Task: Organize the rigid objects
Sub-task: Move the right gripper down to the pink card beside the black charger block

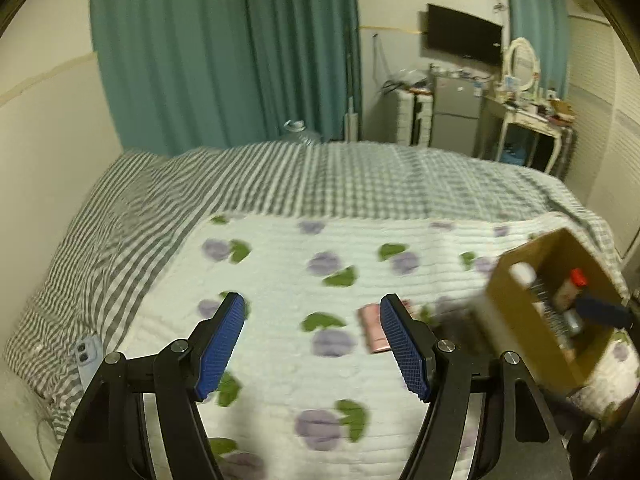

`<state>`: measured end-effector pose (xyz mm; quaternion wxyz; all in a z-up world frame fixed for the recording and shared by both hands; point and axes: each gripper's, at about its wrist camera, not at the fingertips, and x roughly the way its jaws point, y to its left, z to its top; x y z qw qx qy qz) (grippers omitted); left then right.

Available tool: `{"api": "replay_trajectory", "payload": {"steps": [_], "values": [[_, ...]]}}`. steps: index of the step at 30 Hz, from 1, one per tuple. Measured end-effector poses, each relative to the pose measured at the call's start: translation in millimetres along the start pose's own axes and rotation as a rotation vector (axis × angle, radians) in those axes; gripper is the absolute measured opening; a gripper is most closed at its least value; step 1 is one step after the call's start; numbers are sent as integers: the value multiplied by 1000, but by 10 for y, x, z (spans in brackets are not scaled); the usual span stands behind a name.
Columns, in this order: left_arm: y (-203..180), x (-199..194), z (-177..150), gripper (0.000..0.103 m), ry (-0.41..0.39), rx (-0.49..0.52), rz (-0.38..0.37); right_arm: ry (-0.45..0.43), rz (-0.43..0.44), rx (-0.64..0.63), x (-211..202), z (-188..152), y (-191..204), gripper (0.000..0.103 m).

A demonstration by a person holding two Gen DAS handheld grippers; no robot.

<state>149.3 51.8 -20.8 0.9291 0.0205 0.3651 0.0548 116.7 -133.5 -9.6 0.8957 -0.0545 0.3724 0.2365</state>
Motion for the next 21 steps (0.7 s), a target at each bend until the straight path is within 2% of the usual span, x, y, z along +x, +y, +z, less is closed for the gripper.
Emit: {"api": "replay_trajectory", "payload": {"steps": [3,5,8,11,14,17,19,21], "values": [[175,227,-127,73,36,-34,12,95,-3,9,445,-164,170,96],[229,361,-211,73,51,-51,7,166,-66,46,727,-301,148,96],[253,546,-334,73,77,-66,3,174,-235,-54,903,-379,236,96],[249,641,-403,73,109,-57,-19,172,-271,-58,960,-393,323,96],[283,638,-405,73,105,-54,4,138,-273,-79,930,-456,384,95],[330,629,-398,73,95,-73,-3,113,-162,-52,866,-489,467,92],[323,651,-418,73,104,-75,-3,134,-152,-57,975,-491,489,92],[298,665,-448,73,111,-67,0,174,-152,35,1126,-528,330,92]]}}
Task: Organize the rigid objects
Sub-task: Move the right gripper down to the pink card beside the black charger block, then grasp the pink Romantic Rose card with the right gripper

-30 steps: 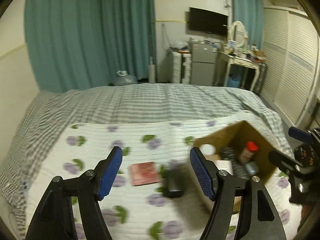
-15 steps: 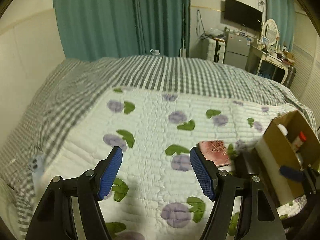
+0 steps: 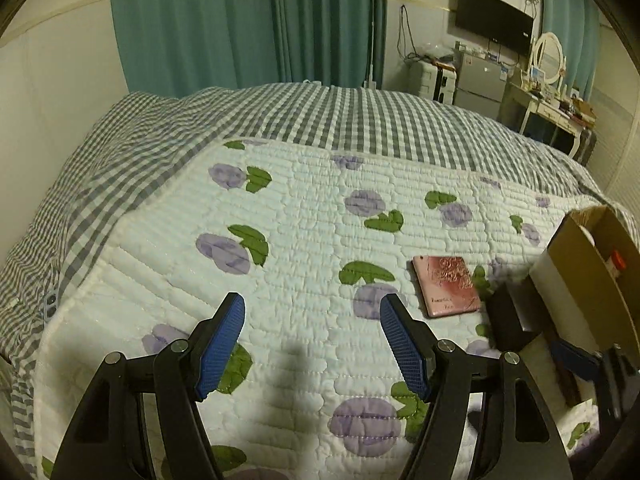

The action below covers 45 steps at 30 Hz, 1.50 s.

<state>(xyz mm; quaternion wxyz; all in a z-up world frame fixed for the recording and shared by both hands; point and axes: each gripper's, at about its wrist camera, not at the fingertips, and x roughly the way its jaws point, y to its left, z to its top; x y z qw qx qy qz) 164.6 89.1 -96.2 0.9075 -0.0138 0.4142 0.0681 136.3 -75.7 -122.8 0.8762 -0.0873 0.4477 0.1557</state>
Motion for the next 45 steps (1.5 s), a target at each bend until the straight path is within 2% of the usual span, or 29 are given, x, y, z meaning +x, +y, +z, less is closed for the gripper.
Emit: {"api": "replay_trajectory", "payload": {"steps": [1,2,3,4,6,7,9,11,13,15,21,26,28,32,35,38,40,45], "values": [[-14,6,-18,73,1,4,1,22,-9,53,78,-2,-105,91],[-19,13,-27,73,2,4,0,38,-27,102,148,-8,-217,85],[-25,24,-37,73,6,1,-5,45,-32,129,209,-16,-294,69],[-29,42,-43,73,11,-2,-9,56,-44,140,279,-16,-342,63],[-35,62,-54,73,17,-3,-13,64,-42,158,407,3,-408,57],[-36,72,-62,73,20,0,-12,51,-69,181,438,21,-462,41],[-44,96,-75,73,30,3,-12,26,-89,244,472,52,-611,28],[-52,120,-87,73,38,4,-16,29,-78,255,539,97,-665,30],[-86,148,-99,73,47,13,-19,55,-31,234,634,114,-645,46],[-131,164,-114,73,53,32,-17,39,-11,221,656,117,-627,49],[-179,197,-130,73,63,51,-14,-23,56,217,525,121,-643,49],[-183,201,-138,73,69,57,-23,-80,22,146,452,245,-652,49],[-184,211,-139,73,73,60,-28,-77,9,119,467,294,-663,50],[-210,211,-146,73,75,68,-37,-66,-3,57,526,331,-591,61],[-227,216,-147,73,75,73,-35,-56,-3,26,511,326,-550,61],[-251,240,-134,73,76,68,-40,-52,80,37,418,253,-516,61],[-301,286,-119,73,86,75,-55,-49,44,0,373,203,-454,61],[-307,277,-130,73,92,81,-46,-63,67,12,325,198,-470,62]]}}
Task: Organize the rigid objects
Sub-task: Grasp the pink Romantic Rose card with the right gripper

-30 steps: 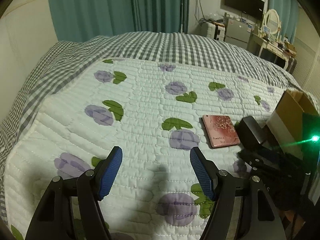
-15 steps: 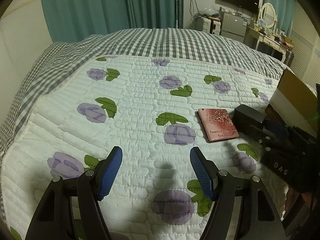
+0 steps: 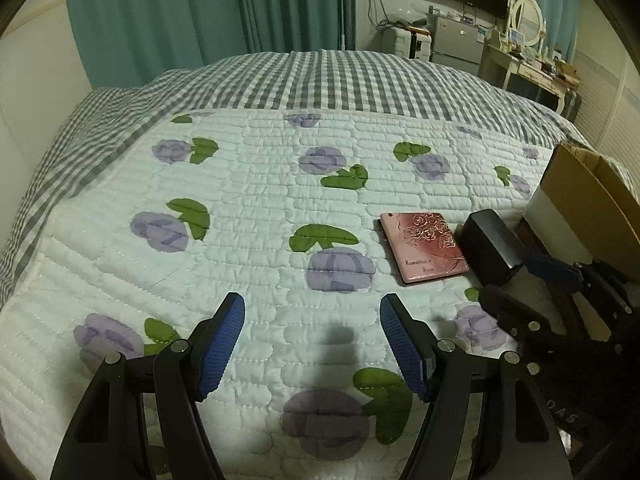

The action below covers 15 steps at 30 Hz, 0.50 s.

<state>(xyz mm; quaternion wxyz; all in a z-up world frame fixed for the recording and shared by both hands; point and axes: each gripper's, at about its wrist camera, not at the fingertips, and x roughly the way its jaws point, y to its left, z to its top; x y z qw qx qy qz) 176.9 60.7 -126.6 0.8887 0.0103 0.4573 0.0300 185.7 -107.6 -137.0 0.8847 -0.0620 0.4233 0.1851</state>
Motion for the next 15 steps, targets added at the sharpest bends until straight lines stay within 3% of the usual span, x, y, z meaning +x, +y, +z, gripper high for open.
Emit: {"api": "replay_trajectory", "payload": {"steps": [5,10,14,15], "values": [[153,-15,13,73,-2,-49,39,-22,34,-47,-37,47,202,62],[322,-27,40,73,-7,-86,75,47,122,-44,260,107,412,62],[439,-32,47,73,-5,-123,77,80,26,-14,568,205,391,64],[448,-30,50,73,-5,-125,76,91,13,23,641,250,337,74]]}}
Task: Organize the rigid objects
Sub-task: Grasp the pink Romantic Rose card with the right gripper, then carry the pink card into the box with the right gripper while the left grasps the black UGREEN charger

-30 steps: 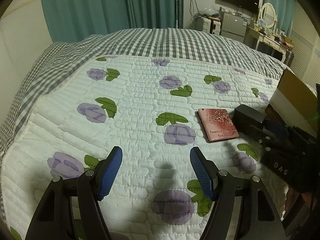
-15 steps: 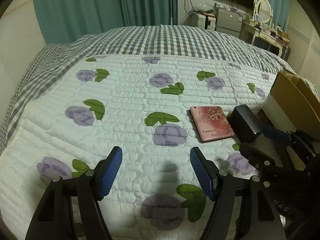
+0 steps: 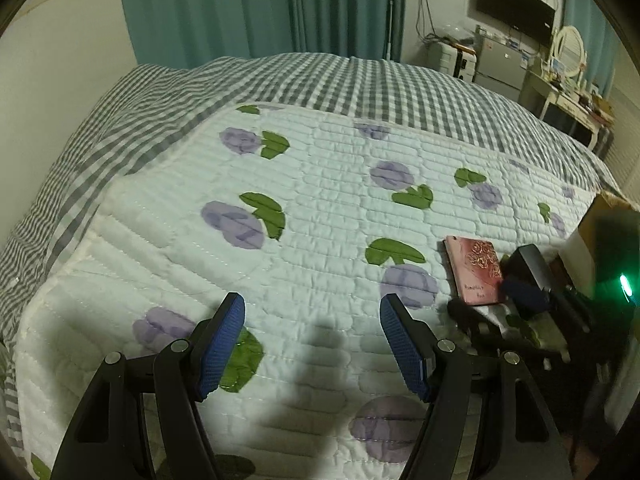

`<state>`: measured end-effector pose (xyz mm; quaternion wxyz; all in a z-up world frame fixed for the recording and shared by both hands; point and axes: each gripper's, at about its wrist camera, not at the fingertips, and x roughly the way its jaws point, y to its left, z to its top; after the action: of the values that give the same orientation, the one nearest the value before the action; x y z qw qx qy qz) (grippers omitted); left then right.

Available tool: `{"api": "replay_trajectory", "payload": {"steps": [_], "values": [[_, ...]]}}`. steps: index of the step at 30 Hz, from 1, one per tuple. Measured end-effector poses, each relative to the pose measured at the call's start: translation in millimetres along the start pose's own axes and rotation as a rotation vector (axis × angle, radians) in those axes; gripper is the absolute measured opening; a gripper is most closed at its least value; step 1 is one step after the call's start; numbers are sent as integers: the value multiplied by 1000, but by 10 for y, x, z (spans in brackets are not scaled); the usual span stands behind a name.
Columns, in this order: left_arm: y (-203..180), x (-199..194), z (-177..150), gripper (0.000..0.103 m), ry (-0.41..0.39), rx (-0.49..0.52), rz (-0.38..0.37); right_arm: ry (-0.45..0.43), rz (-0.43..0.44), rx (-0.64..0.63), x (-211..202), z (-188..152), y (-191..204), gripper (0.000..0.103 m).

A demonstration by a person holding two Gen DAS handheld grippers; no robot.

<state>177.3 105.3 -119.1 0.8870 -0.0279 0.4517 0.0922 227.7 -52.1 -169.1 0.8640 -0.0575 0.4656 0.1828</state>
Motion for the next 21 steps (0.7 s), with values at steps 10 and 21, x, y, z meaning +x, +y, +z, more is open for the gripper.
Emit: {"api": "replay_trajectory", "payload": {"steps": [10,21], "values": [[8,11,1,73,7,-2,-12,77,-22,-25,316,233,52,88],[-17,22,-29,73,7,0,-20,-2,28,-30,-86,-49,-81,69]]}}
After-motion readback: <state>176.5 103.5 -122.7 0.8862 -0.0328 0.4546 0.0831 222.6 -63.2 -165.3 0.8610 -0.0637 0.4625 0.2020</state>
